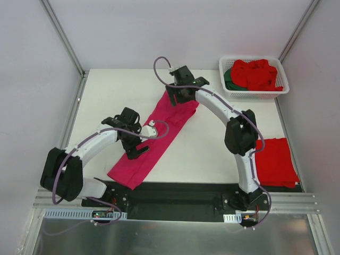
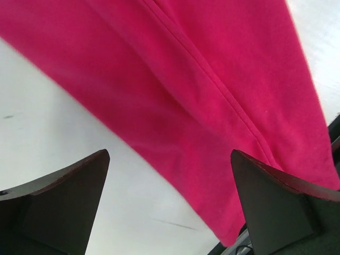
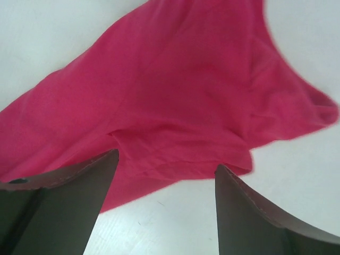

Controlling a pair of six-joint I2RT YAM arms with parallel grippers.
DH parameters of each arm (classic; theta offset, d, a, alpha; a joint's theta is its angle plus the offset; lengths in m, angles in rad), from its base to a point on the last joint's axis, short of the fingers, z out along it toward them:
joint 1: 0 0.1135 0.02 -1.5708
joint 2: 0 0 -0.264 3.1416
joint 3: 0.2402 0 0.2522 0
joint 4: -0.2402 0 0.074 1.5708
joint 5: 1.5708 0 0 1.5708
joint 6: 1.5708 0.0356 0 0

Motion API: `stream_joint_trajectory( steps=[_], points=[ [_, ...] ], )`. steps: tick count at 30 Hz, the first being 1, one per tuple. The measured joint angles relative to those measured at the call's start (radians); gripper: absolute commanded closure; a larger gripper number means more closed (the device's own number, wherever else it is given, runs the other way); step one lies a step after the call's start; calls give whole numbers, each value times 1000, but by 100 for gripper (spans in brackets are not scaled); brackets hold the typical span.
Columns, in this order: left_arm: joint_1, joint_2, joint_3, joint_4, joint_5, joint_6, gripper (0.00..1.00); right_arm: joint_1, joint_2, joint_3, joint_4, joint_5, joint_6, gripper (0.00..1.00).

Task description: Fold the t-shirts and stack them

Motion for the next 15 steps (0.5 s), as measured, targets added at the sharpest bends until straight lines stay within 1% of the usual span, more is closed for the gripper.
stream_joint_trajectory(
  steps=[5,10,15],
  points=[
    [0,114,-90,53,-29,27,1,33,170,89,-60,-58,-1,22],
    [-1,140,-102,94,-43,57,1,27,311,186,-152,-76,-1,21],
    [-33,163,-90,100,-65,68,1,18,349,268,-211,-79,-1,21]
  ],
)
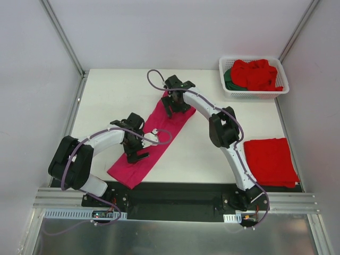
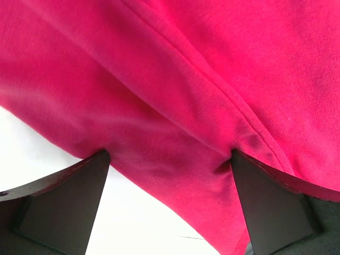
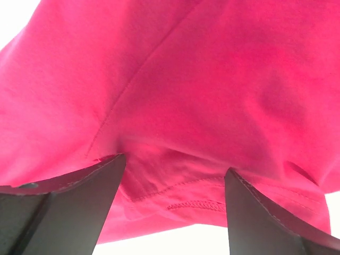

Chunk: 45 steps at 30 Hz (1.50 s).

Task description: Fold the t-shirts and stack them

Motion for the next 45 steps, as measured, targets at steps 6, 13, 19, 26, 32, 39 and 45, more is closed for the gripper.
stream_joint_trajectory(
  steps=[6,13,19,26,32,39,45],
  points=[
    [-81,38,35,-26,-27,15,1,-15,7,13,-42,18,2,19],
    [-235,92,96,-49,-32,-14,1,-56,19,68,-74,19,14,16],
    [-334,147,169,-77,11,-67,1,-96,26,124,-72,-25,42,15],
    [-359,200,249,-112,40,-98,1,-101,54,124,-52,-105,65,15],
    [-320,167,276,-139,46,-113,1,-61,-81,-122,48,-8,30,15],
    [-147,-33,369,-166,53,-126,1,20,-252,-227,87,121,-44,14],
    [-43,-147,351,-180,40,-125,0,108,-312,-245,119,152,-81,15]
  ],
)
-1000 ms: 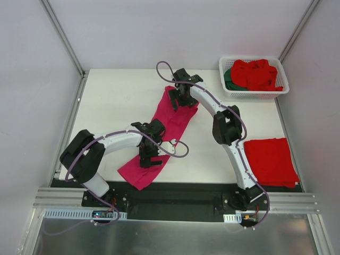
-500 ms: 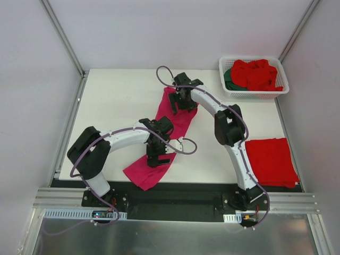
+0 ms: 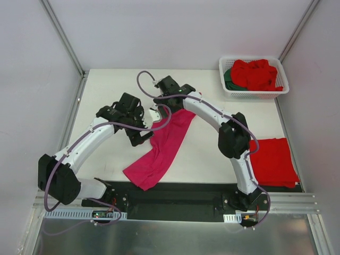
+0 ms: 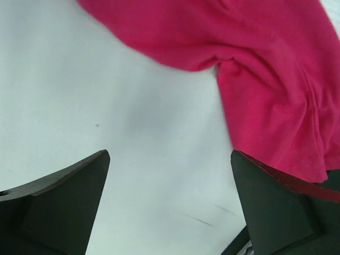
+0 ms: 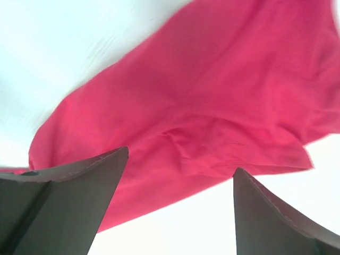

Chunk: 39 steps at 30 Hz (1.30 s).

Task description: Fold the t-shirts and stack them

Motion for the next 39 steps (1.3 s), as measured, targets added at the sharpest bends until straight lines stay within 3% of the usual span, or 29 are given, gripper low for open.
stream_joint_trajectory(
  steps=[13,24,39],
  points=[
    [219,-190,-58,-67,-1,2,1,35,241,140,-103,5,-21,13],
    [229,-224,-76,-100,16,-6,1,-47,337,289,-153,6,-21,12],
    [229,-245,-76,-115,31,-32,1,-196,369,336,-126,1,-8,11]
  ],
)
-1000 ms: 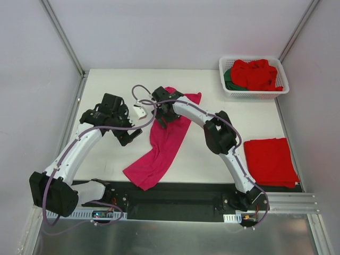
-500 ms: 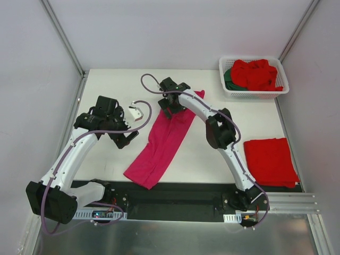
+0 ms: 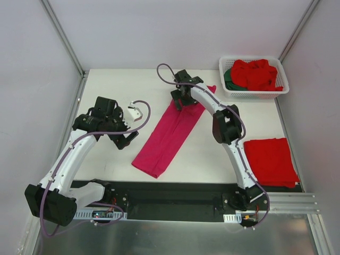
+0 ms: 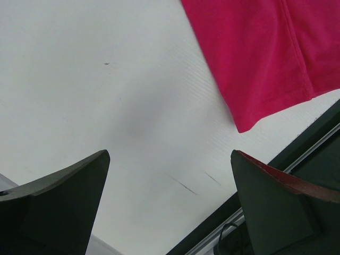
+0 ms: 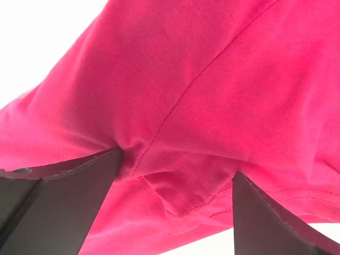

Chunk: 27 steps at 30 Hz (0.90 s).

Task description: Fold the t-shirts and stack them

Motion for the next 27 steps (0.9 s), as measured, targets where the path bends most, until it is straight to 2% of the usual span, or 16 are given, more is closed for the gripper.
stream_joint_trajectory(
  steps=[3,6,12,16,22,27],
  points=[
    [0,-2,0,-3,0,-5,1,-3,-34,-58,25,-13,16,10],
    [0,-2,0,-5,0,-12,1,26,-160,-242,59,-27,31,10],
    [0,-2,0,-5,0,-13,1,224,-470,-477,106,-140,65,10],
    [0,-3,-14,-1,-2,-13,1,356,-603,-595,149,-222,99,10],
    [8,-24,-41,0,-26,-13,1,438,-610,-761,178,-285,155,10],
    [73,-60,-45,-16,-35,-8,1,476,-551,-806,228,-300,165,10]
  ],
)
